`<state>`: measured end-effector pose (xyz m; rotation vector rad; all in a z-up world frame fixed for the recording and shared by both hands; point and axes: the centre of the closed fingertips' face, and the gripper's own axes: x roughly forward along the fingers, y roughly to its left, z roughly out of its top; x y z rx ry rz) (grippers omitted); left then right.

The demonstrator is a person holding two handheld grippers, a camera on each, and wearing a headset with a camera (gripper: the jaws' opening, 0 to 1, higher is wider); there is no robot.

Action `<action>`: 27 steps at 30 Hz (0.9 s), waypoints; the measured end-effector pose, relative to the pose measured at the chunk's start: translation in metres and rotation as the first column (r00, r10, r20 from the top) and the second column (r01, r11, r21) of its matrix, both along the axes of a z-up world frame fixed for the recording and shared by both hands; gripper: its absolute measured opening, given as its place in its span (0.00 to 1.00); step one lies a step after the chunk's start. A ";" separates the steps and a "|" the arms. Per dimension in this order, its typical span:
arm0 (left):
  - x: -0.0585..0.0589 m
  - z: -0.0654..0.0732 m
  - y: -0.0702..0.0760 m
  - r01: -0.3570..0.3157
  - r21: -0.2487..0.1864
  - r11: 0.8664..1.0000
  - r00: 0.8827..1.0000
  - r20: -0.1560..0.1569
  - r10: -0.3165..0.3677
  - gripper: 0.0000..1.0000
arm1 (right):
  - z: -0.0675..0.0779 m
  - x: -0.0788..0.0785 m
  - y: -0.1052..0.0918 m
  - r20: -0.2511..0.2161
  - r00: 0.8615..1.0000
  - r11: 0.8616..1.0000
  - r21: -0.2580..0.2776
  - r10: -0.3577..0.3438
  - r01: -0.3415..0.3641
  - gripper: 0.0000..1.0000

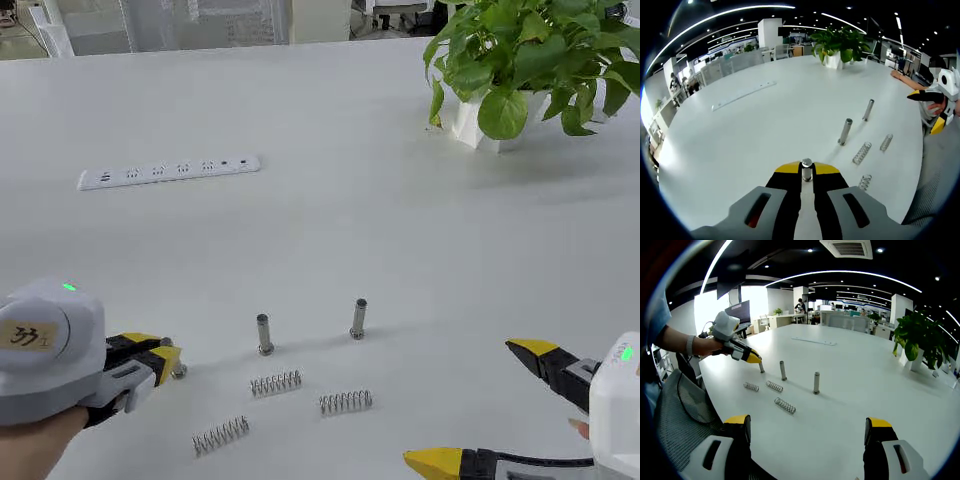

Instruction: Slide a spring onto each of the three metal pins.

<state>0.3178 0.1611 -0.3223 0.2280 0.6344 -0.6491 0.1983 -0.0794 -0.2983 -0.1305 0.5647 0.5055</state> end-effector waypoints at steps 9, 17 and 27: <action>0.003 0.000 0.000 -0.006 -0.018 1.000 1.000 0.018 0.007 0.04 | 0.000 0.000 0.000 -0.002 1.000 1.000 0.000 -0.002 0.002 0.95; 0.003 0.000 -0.001 0.001 -0.011 1.000 1.000 0.027 0.000 0.05 | 0.000 0.000 0.000 -0.002 1.000 1.000 0.000 -0.002 0.002 0.94; 0.004 -0.001 -0.001 0.003 -0.007 1.000 1.000 0.027 -0.002 0.05 | 0.000 0.000 0.000 -0.003 1.000 1.000 0.000 -0.001 0.001 0.94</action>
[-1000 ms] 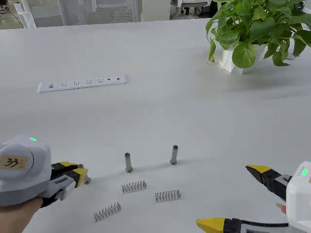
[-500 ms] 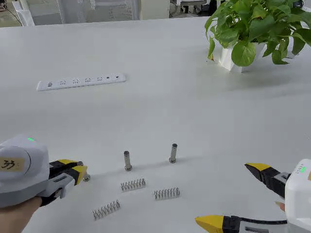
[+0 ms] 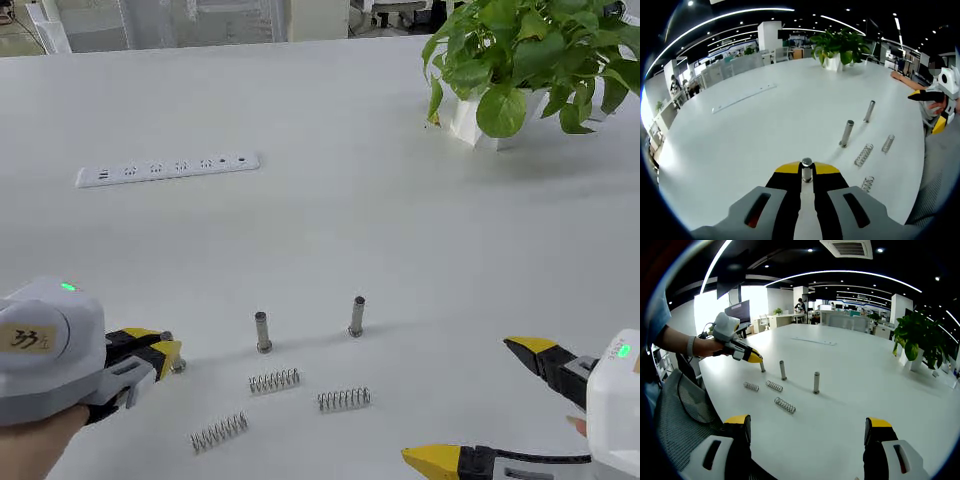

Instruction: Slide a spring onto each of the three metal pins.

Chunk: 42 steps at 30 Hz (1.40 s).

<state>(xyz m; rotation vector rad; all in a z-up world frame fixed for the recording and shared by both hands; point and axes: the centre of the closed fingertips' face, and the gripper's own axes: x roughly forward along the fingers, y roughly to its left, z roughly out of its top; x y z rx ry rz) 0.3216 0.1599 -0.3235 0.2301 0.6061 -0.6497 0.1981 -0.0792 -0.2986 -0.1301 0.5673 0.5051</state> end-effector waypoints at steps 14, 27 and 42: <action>-0.001 -0.003 -0.001 0.004 -0.002 1.000 1.000 0.003 -0.004 0.08 | -0.001 -0.001 0.000 -0.004 1.000 1.000 -0.004 0.004 -0.004 0.94; -0.003 -0.003 -0.004 0.019 -0.023 1.000 1.000 0.020 -0.018 0.45 | -0.002 -0.001 0.000 -0.006 1.000 1.000 -0.009 0.008 -0.008 0.95; -0.012 0.001 -0.015 0.088 -0.070 0.994 0.995 0.052 -0.085 0.99 | -0.002 -0.002 0.001 -0.006 1.000 1.000 -0.019 0.013 -0.013 0.95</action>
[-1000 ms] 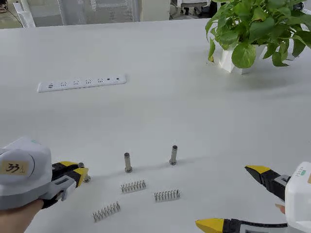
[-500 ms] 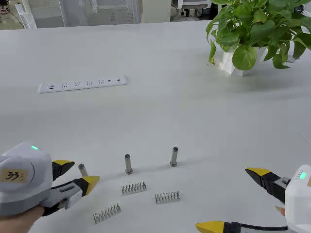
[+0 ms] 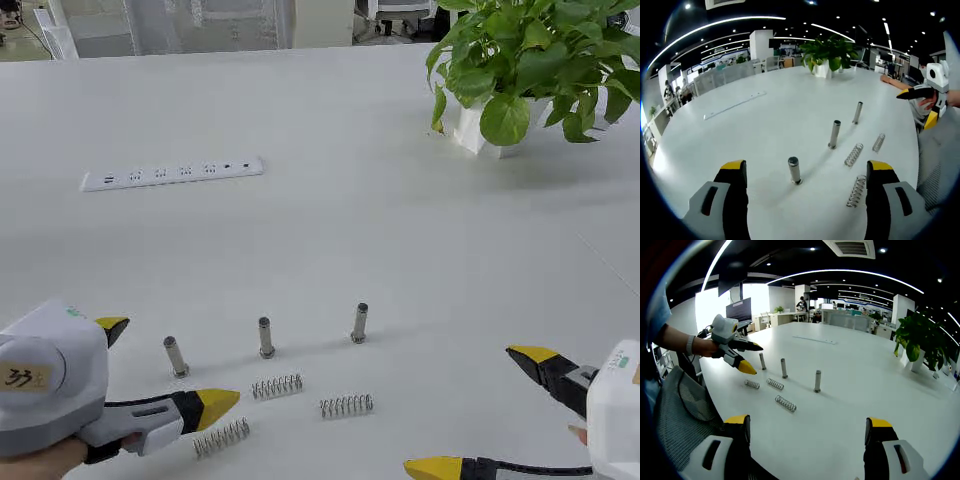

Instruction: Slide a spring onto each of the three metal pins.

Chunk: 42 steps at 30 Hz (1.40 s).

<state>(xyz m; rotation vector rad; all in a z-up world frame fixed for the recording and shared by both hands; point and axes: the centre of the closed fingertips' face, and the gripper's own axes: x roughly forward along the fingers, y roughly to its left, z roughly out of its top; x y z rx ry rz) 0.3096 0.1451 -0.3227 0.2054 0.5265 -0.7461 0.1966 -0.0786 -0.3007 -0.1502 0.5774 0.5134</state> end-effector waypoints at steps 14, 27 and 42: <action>-0.005 0.007 0.005 0.006 -0.039 0.999 1.000 -0.007 -0.006 0.99 | 0.001 0.000 0.000 0.002 1.000 1.000 0.001 -0.001 0.001 0.97; -0.019 0.007 0.017 0.015 -0.059 0.998 1.000 -0.014 -0.016 0.98 | 0.003 0.005 -0.001 -0.001 1.000 0.999 -0.020 0.026 -0.026 0.99; -0.057 0.004 0.022 0.112 -0.064 0.992 0.992 -0.044 -0.115 0.90 | 0.004 0.012 0.001 -0.011 0.995 0.994 -0.057 0.098 -0.099 0.99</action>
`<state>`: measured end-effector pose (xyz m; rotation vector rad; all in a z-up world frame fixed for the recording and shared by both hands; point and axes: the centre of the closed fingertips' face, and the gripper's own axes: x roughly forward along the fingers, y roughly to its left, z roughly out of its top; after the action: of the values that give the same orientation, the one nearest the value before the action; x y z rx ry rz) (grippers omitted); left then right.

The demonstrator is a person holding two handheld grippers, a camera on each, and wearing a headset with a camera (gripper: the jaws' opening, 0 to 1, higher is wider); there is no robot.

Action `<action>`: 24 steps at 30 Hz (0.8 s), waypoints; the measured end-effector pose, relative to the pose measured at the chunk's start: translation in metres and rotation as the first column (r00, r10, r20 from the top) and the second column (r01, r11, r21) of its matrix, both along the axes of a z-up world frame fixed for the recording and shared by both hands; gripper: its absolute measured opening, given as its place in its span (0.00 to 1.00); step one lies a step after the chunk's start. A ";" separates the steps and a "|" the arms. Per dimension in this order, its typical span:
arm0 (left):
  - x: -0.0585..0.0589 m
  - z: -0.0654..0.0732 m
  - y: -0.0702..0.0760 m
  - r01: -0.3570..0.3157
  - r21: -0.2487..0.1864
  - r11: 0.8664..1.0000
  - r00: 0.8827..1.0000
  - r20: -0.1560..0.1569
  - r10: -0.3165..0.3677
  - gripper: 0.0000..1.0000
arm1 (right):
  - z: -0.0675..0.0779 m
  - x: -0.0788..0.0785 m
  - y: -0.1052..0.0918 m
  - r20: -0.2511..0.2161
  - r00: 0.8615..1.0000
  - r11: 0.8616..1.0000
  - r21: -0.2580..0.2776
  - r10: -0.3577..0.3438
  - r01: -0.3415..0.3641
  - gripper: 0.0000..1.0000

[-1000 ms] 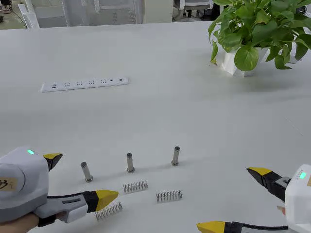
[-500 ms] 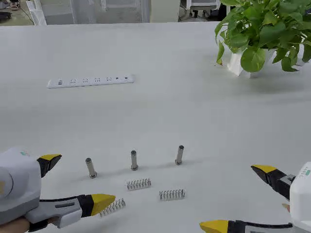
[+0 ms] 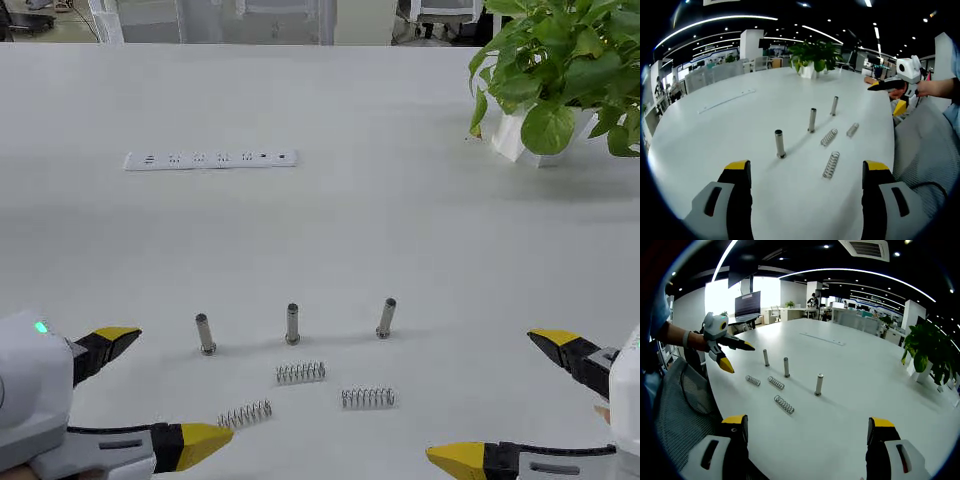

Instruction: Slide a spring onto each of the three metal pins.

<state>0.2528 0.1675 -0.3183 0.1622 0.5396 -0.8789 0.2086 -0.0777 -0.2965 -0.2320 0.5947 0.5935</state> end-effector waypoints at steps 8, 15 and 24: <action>-0.018 -0.007 -0.003 0.066 0.003 0.998 0.997 -0.030 -0.066 0.74 | -0.001 -0.002 0.000 -0.005 1.000 1.000 -0.008 0.013 -0.013 0.99; -0.021 -0.012 -0.007 0.105 0.023 0.994 0.994 -0.032 -0.104 0.55 | -0.003 -0.004 0.000 -0.011 1.000 1.000 -0.008 0.015 -0.015 0.99; -0.021 -0.026 -0.016 0.166 0.059 0.984 0.985 -0.058 -0.163 0.39 | -0.002 -0.006 -0.001 -0.029 0.999 0.999 0.002 0.033 -0.033 1.00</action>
<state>0.2322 0.1515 -0.3438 0.2449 0.6098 -1.0299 0.2025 -0.0786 -0.2989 -0.2323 0.6193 0.6303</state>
